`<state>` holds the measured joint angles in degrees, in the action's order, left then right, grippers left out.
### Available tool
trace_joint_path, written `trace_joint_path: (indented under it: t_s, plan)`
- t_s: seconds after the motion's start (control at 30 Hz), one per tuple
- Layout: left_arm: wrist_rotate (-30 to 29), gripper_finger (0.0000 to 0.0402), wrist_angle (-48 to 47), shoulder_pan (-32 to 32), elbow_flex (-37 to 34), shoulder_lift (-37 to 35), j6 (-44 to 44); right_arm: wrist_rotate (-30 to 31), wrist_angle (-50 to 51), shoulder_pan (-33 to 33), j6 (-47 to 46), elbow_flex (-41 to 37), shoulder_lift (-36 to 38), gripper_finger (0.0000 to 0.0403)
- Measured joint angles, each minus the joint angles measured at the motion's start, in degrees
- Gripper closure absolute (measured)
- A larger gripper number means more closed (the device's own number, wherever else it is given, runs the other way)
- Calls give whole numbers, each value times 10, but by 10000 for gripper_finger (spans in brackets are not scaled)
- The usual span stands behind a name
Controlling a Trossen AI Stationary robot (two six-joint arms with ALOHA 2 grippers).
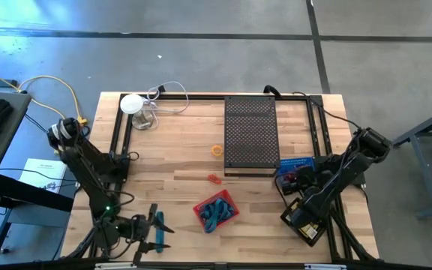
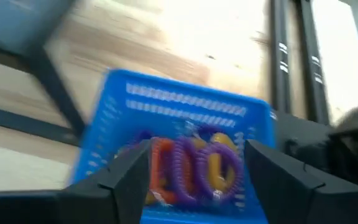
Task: Pick & Place Office Desk Supplies
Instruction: Put the blue rubberband into the red basket
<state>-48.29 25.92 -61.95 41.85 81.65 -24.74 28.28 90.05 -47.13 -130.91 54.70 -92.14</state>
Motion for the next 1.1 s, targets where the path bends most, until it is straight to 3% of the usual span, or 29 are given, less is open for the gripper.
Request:
trace_joint_path:
  t_s: [0.1,0.3,0.4,0.5,0.83,1.1]
  plan:
    - [9,204,-28,-9,0,-22,-14,62,-4,-8,-4,16,2,149]
    - [8,204,-130,-37,0,-32,-44,379,-109,-57,18,33,1,142]
    - [45,204,-206,-50,0,-31,-83,469,-188,-69,88,33,1,141]
    - [46,204,-270,-63,0,-31,-134,483,-268,-71,161,33,1,141]
    - [86,204,-550,-89,0,-31,-304,447,-506,-52,420,33,1,141]
    - [74,204,-605,-72,-9,-31,-281,397,-662,-35,611,33,1,141]
